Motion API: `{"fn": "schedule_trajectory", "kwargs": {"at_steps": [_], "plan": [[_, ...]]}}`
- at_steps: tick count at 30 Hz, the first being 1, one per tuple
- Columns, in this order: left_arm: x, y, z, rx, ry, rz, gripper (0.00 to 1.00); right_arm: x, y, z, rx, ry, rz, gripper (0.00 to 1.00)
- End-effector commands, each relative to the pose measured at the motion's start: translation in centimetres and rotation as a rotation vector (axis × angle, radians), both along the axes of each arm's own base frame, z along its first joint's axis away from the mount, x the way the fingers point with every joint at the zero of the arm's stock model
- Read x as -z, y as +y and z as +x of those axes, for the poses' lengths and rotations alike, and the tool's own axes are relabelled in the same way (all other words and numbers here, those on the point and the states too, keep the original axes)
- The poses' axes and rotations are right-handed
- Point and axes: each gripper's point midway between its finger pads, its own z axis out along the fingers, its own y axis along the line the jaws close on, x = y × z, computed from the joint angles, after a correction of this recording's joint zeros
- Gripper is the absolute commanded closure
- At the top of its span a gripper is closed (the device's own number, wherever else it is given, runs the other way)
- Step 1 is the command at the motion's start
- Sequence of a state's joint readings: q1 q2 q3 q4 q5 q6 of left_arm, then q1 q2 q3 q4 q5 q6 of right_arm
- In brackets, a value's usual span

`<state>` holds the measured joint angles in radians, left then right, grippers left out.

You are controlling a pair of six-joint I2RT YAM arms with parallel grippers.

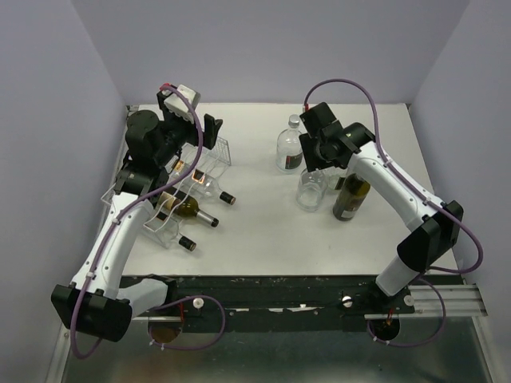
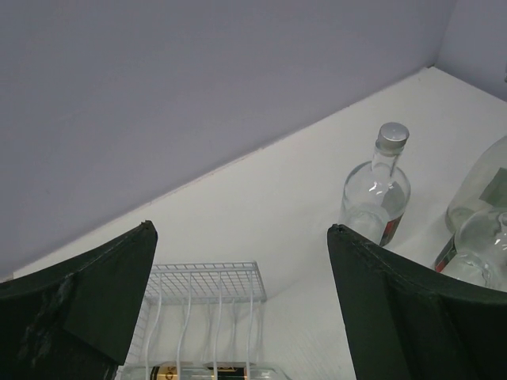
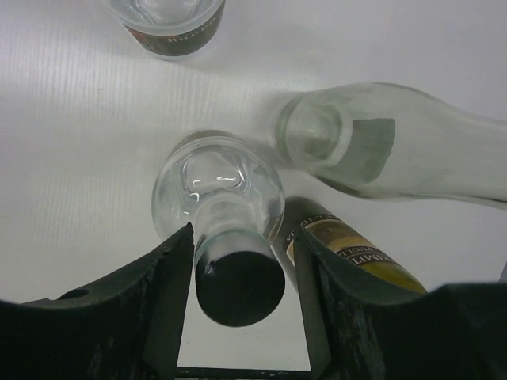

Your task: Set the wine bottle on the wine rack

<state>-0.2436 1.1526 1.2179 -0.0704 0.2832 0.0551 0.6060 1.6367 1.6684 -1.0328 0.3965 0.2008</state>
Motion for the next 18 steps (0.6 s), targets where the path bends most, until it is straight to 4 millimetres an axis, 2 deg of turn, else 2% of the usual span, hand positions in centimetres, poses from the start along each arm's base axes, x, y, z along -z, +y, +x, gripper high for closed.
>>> {"fn": "schedule_trajectory", "kwargs": {"at_steps": [1, 4, 8, 11, 13, 14, 15, 16, 18], "plan": [[-1.4, -0.6, -1.4, 0.056, -0.066, -0.016, 0.01, 1.6, 1.4, 0.7, -0.050, 0.057, 0.069, 0.45], [-1.1, -0.7, -1.8, 0.068, -0.037, -0.011, 0.01, 2.3, 1.6, 0.5, -0.062, 0.095, 0.095, 0.51], [-0.2, -1.1, -2.2, 0.091, -0.003, -0.020, 0.01, 3.1, 1.8, 0.2, -0.079, 0.138, 0.115, 0.53], [0.4, -1.4, -2.4, 0.105, 0.015, -0.042, 0.01, 3.6, 2.1, -0.3, -0.100, 0.176, 0.129, 0.57], [1.0, -1.5, -2.4, 0.114, 0.019, -0.043, 0.01, 3.6, 2.6, -0.6, -0.122, 0.198, 0.156, 0.75], [1.4, -1.8, -2.5, 0.123, 0.039, -0.072, 0.01, 3.5, 3.1, -0.9, -0.139, 0.210, 0.178, 0.91], [1.6, -2.0, -2.5, 0.131, 0.048, -0.085, 0.01, 3.3, 3.6, -1.1, -0.153, 0.217, 0.205, 0.99], [2.2, -2.3, -2.7, 0.146, 0.069, -0.095, 0.02, 3.0, 4.1, -1.3, -0.165, 0.223, 0.234, 0.99], [3.4, -3.1, -3.1, 0.190, 0.123, -0.119, 0.11, 2.2, 5.5, -2.1, -0.194, 0.243, 0.321, 0.99]]}}
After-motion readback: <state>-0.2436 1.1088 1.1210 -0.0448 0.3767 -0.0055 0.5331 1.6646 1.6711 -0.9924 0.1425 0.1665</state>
